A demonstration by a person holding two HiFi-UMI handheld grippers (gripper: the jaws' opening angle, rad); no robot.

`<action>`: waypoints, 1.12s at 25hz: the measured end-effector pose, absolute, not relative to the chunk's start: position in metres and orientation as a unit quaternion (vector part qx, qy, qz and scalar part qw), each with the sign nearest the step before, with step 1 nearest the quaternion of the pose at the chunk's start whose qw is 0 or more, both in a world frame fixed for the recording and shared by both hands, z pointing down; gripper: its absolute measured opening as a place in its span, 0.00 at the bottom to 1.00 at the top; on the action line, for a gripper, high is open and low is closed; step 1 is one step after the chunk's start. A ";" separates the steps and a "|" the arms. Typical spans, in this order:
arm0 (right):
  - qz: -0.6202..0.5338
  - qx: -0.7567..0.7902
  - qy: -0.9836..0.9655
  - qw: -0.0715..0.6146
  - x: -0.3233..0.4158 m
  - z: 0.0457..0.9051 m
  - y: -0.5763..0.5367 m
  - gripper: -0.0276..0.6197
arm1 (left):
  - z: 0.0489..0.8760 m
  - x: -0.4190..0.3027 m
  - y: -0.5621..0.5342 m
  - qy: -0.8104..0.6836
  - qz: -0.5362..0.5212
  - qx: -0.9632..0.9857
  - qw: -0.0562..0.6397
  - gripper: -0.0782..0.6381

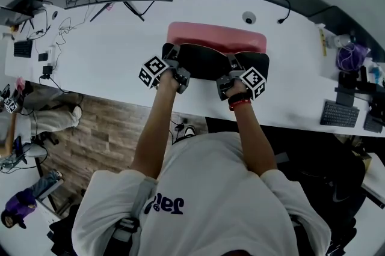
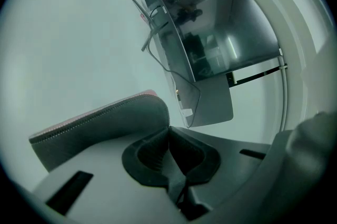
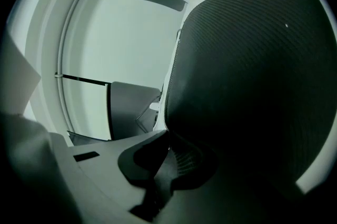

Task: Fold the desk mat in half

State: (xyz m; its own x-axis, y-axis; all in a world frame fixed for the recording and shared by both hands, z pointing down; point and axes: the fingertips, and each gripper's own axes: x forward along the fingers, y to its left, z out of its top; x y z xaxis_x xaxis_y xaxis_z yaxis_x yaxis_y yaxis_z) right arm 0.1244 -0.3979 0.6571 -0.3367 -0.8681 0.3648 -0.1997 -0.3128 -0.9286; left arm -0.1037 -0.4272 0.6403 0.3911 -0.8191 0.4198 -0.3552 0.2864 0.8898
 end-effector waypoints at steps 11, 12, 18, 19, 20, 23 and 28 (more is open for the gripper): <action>-0.629 -0.509 0.519 0.276 0.133 0.661 -0.452 0.09 | 0.643 -0.096 -0.483 -0.516 -0.192 0.575 0.606 0.14; -0.629 -0.509 0.518 0.278 0.135 0.662 -0.458 0.10 | 0.643 -0.094 -0.489 -0.515 -0.193 0.576 0.604 0.14; -0.634 -0.510 0.509 0.280 0.140 0.668 -0.486 0.10 | 0.653 -0.089 -0.518 -0.518 -0.197 0.573 0.604 0.14; -0.635 -0.511 0.509 0.278 0.140 0.670 -0.491 0.10 | 0.655 -0.089 -0.523 -0.519 -0.197 0.573 0.603 0.14; -0.635 -0.513 0.509 0.275 0.140 0.671 -0.496 0.10 | 0.657 -0.089 -0.527 -0.520 -0.198 0.572 0.603 0.14; -0.635 -0.516 0.511 0.266 0.140 0.675 -0.510 0.11 | 0.664 -0.088 -0.538 -0.521 -0.202 0.566 0.605 0.14; -0.643 -0.530 0.488 0.259 0.145 0.687 -0.520 0.11 | 0.678 -0.083 -0.551 -0.523 -0.191 0.564 0.609 0.14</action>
